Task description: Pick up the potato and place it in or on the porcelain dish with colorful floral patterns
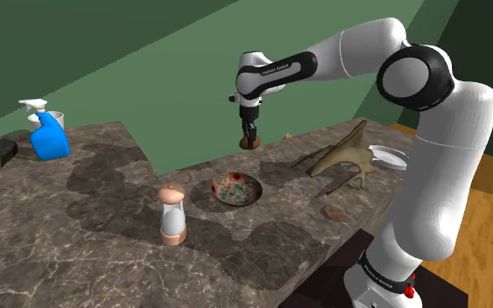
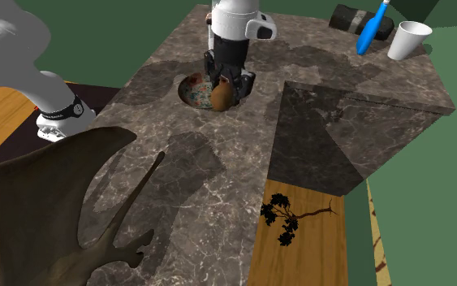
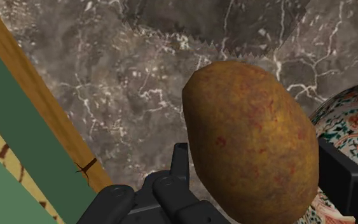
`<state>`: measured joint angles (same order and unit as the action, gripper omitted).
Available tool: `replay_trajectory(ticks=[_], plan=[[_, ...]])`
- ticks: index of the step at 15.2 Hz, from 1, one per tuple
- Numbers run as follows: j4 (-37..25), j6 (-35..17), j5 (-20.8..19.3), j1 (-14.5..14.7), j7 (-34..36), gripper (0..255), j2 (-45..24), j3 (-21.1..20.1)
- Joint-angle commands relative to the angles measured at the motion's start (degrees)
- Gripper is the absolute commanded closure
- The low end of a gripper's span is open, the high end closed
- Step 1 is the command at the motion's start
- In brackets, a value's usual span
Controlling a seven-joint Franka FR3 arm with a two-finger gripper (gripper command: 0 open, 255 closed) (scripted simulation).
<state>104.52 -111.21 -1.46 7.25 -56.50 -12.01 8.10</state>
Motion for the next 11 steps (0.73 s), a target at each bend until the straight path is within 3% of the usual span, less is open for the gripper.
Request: replay_trajectory(ticks=[1,11], plan=[[3.3,-0.62,-0.32,1.55,2.63,255,2.58,-0.9],[14.08,-2.41,-0.26,8.48,15.27,255,11.16,-6.64]])
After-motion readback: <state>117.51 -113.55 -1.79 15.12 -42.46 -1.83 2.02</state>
